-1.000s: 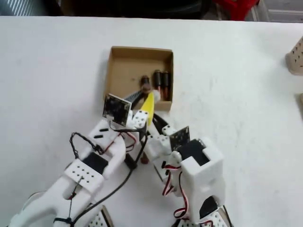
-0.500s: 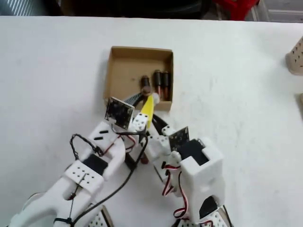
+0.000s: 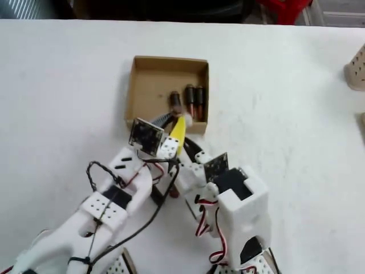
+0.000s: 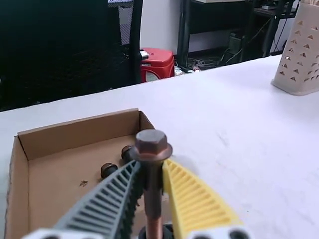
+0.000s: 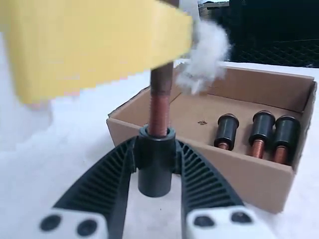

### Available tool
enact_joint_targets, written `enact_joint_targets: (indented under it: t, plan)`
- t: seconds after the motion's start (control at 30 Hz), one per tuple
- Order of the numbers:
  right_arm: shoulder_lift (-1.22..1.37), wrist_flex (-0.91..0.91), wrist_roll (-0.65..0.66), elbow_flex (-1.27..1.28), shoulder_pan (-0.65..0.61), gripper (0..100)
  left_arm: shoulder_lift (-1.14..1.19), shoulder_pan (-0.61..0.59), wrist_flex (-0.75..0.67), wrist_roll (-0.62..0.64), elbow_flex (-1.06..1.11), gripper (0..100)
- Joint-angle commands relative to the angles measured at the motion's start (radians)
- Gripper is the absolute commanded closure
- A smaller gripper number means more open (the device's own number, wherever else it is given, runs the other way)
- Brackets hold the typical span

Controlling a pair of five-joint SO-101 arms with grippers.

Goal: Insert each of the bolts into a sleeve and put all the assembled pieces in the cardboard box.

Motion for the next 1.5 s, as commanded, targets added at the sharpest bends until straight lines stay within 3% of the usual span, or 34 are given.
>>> enact_joint_targets:
  t: [0.0, 0.2, 0.57, 1.2, 1.3, 1.47]
  plan:
    - [-0.005, -0.025, 0.012, 0.0, -0.008, 98.2, 0.11, -0.01, -0.126, -0.011, -0.011, 98]
    - [-0.005, -0.025, 0.012, 0.0, -0.008, 98.2, 0.171, -0.01, -0.172, -0.009, -0.006, 98]
    - [-0.005, -0.025, 0.014, 0.0, -0.008, 98.2, 0.028, -0.013, -0.114, -0.006, 0.106, 98]
    - [-0.007, -0.027, 0.012, 0.002, -0.004, 98.2, 0.022, -0.044, 0.029, -0.055, 0.104, 98]
    - [-0.007, -0.027, 0.012, 0.002, -0.002, 98.2, 0.022, -0.044, 0.032, -0.129, 0.107, 94]
    - [-0.007, -0.027, 0.012, 0.002, -0.002, 98.2, 0.024, -0.045, 0.06, -0.106, 0.11, 80]
